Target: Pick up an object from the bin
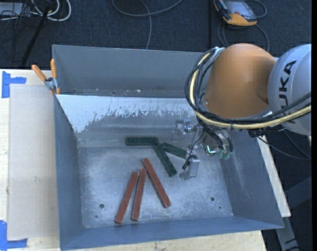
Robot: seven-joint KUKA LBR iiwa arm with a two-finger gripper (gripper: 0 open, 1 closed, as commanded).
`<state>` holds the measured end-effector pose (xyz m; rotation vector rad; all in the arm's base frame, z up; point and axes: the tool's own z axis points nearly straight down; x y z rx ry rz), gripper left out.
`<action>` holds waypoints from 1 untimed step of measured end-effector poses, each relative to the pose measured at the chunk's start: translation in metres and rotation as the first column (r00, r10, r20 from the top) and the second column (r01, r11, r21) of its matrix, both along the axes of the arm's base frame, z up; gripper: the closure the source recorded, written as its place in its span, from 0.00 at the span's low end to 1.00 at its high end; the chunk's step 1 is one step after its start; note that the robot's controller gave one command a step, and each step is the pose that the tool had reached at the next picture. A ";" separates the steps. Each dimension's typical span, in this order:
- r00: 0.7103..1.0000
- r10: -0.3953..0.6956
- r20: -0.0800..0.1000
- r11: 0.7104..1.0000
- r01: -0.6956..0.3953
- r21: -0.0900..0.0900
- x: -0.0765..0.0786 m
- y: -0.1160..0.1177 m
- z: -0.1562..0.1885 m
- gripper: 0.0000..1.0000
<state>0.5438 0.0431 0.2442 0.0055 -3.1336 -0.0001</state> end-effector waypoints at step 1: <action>0.994 0.105 -0.001 0.994 -0.105 0.000 0.003 0.060 -0.179 0.00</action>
Offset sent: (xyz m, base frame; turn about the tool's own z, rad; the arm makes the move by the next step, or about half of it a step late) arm 0.0050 0.0590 -0.1742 -0.0985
